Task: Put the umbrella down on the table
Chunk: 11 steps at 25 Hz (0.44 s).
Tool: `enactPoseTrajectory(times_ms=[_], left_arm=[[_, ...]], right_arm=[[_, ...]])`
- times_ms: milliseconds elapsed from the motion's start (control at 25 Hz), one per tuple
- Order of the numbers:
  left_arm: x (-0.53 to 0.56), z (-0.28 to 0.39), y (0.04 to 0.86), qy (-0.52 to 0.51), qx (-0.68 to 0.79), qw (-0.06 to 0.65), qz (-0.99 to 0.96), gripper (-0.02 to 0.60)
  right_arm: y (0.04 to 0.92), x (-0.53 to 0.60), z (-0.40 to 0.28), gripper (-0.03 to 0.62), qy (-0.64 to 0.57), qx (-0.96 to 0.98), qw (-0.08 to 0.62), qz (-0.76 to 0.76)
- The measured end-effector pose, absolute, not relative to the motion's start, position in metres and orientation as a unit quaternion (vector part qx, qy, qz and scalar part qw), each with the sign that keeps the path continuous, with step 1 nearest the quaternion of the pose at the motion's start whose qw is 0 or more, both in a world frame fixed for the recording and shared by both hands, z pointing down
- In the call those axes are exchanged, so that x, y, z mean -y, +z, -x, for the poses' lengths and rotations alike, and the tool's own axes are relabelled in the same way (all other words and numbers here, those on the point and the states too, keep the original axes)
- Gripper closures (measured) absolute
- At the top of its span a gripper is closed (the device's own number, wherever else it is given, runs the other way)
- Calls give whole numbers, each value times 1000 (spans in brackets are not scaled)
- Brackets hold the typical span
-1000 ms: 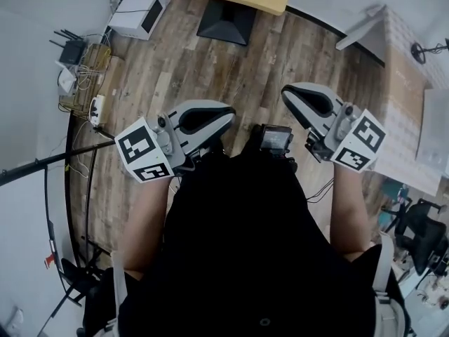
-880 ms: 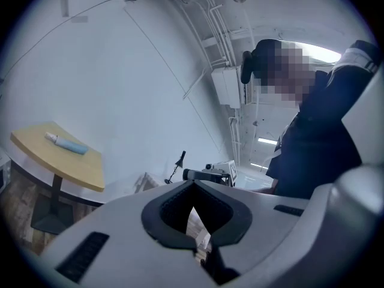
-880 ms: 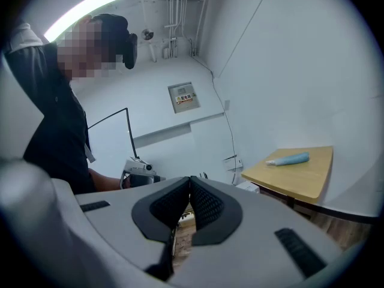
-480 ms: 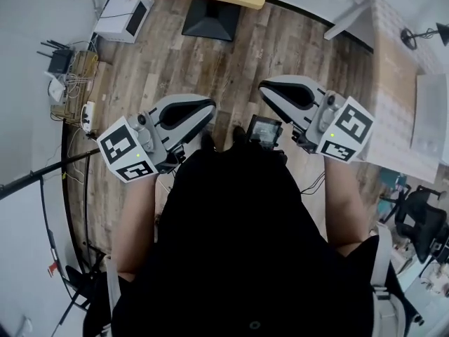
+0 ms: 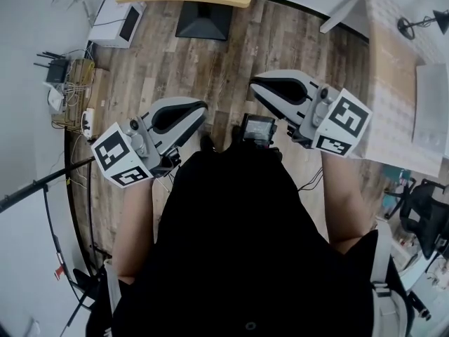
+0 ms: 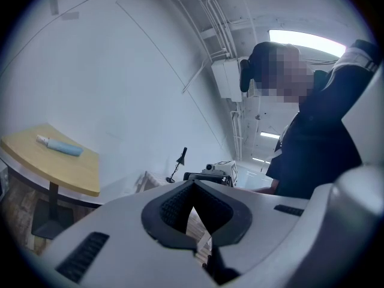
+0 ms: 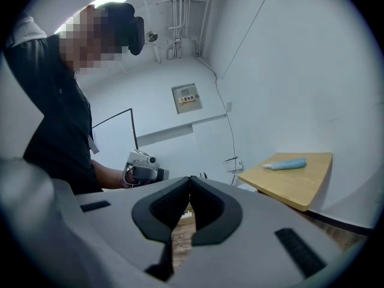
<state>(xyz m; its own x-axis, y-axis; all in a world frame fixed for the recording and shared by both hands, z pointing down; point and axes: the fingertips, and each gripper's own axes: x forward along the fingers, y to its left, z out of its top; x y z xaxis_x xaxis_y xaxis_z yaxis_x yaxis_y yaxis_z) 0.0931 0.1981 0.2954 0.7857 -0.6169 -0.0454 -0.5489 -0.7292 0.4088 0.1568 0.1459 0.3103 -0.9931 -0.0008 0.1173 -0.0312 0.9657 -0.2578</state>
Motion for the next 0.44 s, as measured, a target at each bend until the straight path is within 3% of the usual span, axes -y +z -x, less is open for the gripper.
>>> enactPoseTrajectory(times_ms=[440], left_arm=[[-178, -107, 292, -86, 321, 193, -923, 571]], right_arm=[[309, -125, -169, 572, 129, 990, 56, -1]])
